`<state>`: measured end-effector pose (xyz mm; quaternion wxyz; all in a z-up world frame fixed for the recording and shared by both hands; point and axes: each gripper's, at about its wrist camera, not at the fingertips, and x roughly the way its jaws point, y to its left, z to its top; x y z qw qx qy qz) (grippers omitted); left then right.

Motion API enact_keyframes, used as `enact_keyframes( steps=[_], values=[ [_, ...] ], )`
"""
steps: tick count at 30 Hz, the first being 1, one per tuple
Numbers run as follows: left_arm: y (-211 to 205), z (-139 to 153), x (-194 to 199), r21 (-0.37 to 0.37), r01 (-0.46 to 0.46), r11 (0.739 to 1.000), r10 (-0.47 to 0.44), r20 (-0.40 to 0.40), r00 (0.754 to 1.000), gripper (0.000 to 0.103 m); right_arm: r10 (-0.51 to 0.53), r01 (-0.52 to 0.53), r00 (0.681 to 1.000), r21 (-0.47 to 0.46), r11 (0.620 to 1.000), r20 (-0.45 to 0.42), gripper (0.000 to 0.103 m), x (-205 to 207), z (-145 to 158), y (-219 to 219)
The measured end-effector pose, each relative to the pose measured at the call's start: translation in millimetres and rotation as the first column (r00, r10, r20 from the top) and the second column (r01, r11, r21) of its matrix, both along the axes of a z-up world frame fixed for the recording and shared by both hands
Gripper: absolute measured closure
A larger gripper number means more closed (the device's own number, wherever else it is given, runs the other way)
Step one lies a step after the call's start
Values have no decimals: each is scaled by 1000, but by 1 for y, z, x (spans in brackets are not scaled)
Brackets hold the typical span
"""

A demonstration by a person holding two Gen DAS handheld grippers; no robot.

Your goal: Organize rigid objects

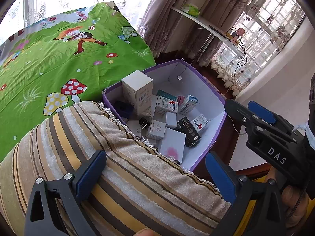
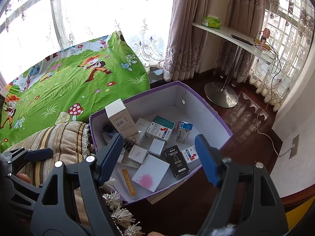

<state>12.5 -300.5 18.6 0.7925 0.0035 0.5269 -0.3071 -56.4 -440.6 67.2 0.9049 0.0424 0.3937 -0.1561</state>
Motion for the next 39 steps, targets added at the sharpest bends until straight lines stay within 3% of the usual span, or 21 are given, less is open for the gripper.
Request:
enact_keyframes(
  steps=[39],
  values=[
    [-2, -4, 5, 20, -25, 999, 25, 0, 1000, 1, -6, 6, 1000, 6, 1000, -4, 25, -2, 1, -2]
  ],
)
